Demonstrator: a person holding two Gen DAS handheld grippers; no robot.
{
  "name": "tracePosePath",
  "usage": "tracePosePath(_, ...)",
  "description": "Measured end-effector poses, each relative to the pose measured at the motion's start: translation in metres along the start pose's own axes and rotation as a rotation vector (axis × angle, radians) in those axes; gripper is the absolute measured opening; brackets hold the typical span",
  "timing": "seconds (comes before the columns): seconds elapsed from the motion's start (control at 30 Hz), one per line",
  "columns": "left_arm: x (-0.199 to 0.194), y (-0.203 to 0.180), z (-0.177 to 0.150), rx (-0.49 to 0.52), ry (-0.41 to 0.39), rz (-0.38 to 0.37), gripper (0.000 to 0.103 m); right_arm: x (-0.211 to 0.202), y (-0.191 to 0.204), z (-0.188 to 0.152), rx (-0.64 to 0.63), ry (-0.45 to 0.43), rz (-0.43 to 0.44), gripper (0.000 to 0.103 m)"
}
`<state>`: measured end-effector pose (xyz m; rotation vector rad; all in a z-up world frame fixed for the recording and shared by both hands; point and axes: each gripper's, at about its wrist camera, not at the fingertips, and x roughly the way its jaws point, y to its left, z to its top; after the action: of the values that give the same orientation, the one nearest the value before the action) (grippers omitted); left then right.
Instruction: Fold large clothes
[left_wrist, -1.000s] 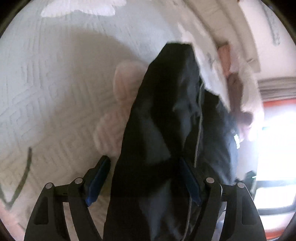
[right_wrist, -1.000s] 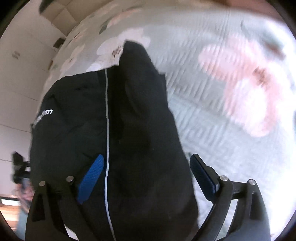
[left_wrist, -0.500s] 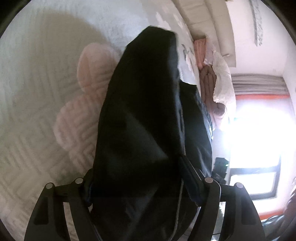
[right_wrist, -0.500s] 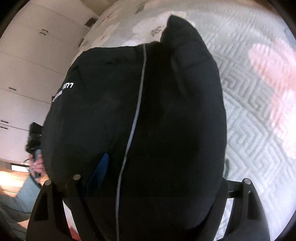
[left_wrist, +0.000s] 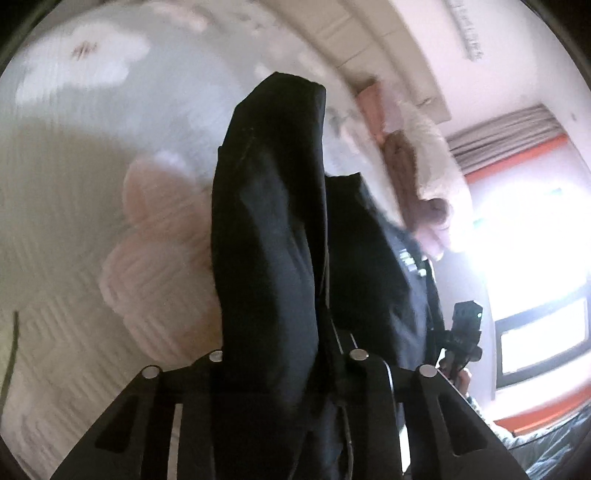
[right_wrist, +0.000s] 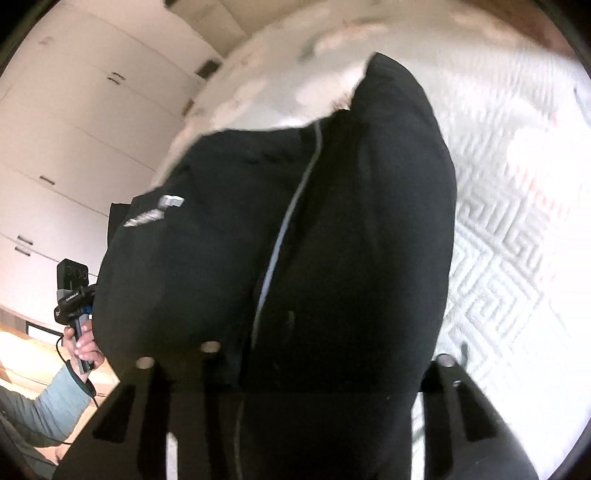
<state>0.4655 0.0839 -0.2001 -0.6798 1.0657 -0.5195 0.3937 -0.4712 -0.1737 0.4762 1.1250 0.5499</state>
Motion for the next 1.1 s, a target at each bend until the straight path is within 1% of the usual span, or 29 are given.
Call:
tracePosePath(0.07, -0.018, -0.02, -0.003, 0.027, -0.037, -0.048, 0.024, -0.024, 0.023, -0.007, -0.029, -0.052, 0.022, 0.036)
tracePosePath(0.13, -0.033, -0.047, -0.008, 0.077, -0.062, -0.073, 0.024, -0.023, 0.041, 0.001, -0.064, -0.083, 0.025, 0.035)
tracePosePath(0.2, -0.049, -0.069, -0.016, 0.123, -0.077, -0.083, 0.024, -0.016, 0.057, 0.008, -0.102, -0.106, 0.014, 0.035)
tracePosePath(0.23, -0.061, -0.083, -0.023, 0.146, -0.088, -0.096, 0.024, -0.019, 0.059, 0.009, -0.117, -0.116, 0.009, 0.034)
tracePosePath(0.3, -0.082, -0.094, -0.032, 0.162, -0.098, -0.11, 0.024, -0.018, 0.064, 0.013, -0.125, -0.13, 0.003, 0.034)
tracePosePath(0.37, -0.108, -0.106, -0.046, 0.178, -0.102, -0.115, 0.024, -0.014, 0.064, 0.017, -0.122, -0.128, 0.003, 0.034)
tracePosePath(0.43, -0.131, -0.11, -0.063, 0.193, -0.092, -0.111, 0.024, -0.003, 0.063, 0.021, -0.127, -0.107, -0.012, 0.034)
tracePosePath(0.5, -0.149, -0.111, -0.081, 0.189, -0.064, -0.099, 0.024, -0.015, 0.07, -0.001, -0.114, -0.069, -0.018, 0.034)
tracePosePath(0.57, -0.158, -0.101, -0.102, 0.176, -0.036, -0.079, 0.025, -0.014, 0.073, -0.021, -0.102, -0.023, -0.028, 0.034)
tracePosePath(0.63, -0.157, -0.084, -0.124, 0.151, 0.005, -0.043, 0.025, -0.006, 0.069, -0.048, -0.086, 0.033, -0.033, 0.034)
tracePosePath(0.77, -0.134, -0.038, -0.167, 0.104, 0.065, 0.02, 0.025, 0.036, 0.043, -0.095, -0.051, 0.163, -0.054, 0.035)
tracePosePath(0.8, -0.126, -0.02, -0.182, 0.085, 0.072, 0.046, 0.025, 0.047, 0.033, -0.107, -0.053, 0.184, -0.09, 0.035)
tracePosePath(0.83, -0.124, -0.005, -0.191, 0.075, 0.049, 0.081, 0.026, 0.054, 0.021, -0.118, -0.055, 0.181, -0.149, 0.037)
tracePosePath(0.87, -0.123, 0.007, -0.196, 0.056, 0.031, 0.095, 0.029, 0.055, 0.013, -0.122, -0.035, 0.172, -0.164, 0.042)
tracePosePath(0.9, -0.122, 0.027, -0.202, 0.008, 0.016, 0.091, 0.032, 0.054, -0.003, -0.128, 0.013, 0.156, -0.163, 0.053)
tracePosePath(0.93, -0.12, 0.052, -0.209, -0.047, -0.011, 0.08, 0.042, 0.051, -0.019, -0.134, 0.071, 0.135, -0.146, 0.059)
tracePosePath(0.97, -0.117, 0.066, -0.211, -0.078, -0.028, 0.083, 0.053, 0.05, -0.025, -0.137, 0.096, 0.12, -0.146, 0.063)
tracePosePath(1.0, -0.116, 0.086, -0.218, -0.141, -0.051, 0.039, 0.056, 0.045, -0.034, -0.142, 0.124, 0.099, -0.154, 0.064)
tracePosePath(1.07, -0.126, 0.1, -0.225, -0.225, -0.073, -0.02, 0.055, 0.031, -0.039, -0.156, 0.148, 0.066, -0.175, 0.064)
tracePosePath(1.1, -0.132, 0.098, -0.228, -0.228, -0.088, -0.005, 0.055, 0.016, -0.037, -0.163, 0.146, 0.041, -0.204, 0.065)
